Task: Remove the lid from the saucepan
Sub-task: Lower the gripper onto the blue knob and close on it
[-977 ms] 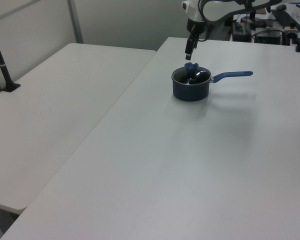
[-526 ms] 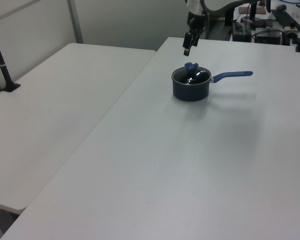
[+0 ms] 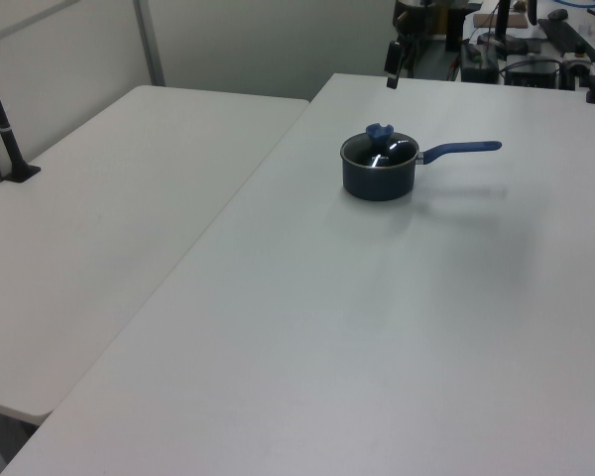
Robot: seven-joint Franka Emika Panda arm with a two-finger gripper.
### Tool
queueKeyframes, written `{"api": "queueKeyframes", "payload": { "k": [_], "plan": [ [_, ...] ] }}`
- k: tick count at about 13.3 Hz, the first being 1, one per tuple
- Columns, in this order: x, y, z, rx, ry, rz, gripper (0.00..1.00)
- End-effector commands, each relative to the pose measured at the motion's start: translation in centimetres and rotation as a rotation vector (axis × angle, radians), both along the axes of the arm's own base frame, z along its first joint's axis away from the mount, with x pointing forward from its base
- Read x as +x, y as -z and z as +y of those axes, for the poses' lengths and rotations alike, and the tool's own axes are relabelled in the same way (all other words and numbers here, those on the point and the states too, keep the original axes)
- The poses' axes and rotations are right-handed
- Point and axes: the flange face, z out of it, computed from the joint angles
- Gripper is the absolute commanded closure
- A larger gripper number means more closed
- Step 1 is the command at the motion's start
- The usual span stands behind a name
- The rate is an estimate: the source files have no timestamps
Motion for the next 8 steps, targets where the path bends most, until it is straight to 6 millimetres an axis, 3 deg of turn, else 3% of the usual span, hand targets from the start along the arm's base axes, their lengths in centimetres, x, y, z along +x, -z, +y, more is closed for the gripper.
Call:
{"api": "queueKeyframes", "payload": {
  "k": [1, 8],
  "plan": [
    [-0.4, 2.2, 1.0, 0.020, -0.121, 0.067, 0.00],
    [1.9, 7.3, 3.3, 0.031, -0.180, 0.068, 0.00]
  ]
}}
